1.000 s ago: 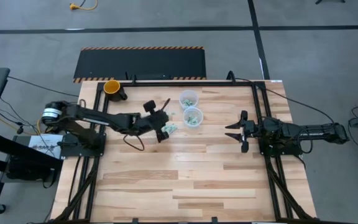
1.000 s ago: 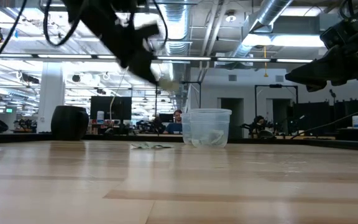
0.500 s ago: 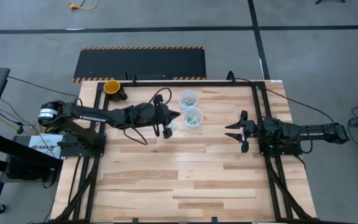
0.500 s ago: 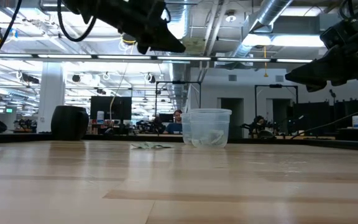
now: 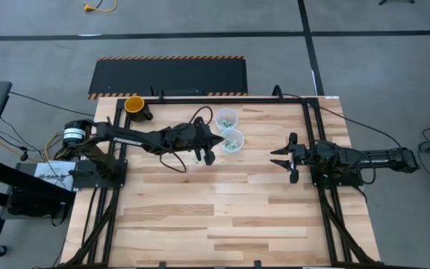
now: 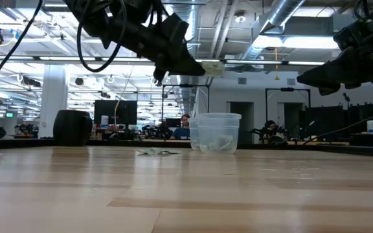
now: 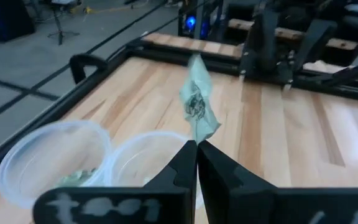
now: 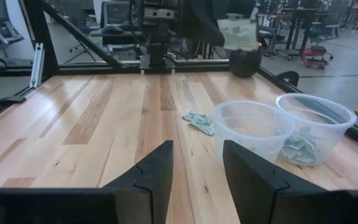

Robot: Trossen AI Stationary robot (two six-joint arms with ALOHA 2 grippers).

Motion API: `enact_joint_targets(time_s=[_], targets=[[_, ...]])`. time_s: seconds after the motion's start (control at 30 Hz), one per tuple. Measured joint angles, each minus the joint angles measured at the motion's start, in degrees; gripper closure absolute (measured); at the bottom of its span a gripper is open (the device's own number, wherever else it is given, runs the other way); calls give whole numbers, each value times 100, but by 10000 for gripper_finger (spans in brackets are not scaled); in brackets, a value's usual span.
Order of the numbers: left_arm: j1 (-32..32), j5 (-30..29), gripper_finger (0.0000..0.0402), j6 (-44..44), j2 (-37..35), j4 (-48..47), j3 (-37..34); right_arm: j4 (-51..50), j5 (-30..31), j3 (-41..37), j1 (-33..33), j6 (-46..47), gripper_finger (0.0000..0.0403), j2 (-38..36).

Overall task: Pick and place items into bin
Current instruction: Put the green stevia packet into the bottom transparent bin

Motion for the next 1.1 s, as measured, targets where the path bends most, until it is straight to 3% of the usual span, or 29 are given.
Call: enact_joint_targets(time_s=[1.1], targets=[[64, 109, 393, -46, 231, -40, 7, -34, 2, 1, -2, -1, 269, 0]])
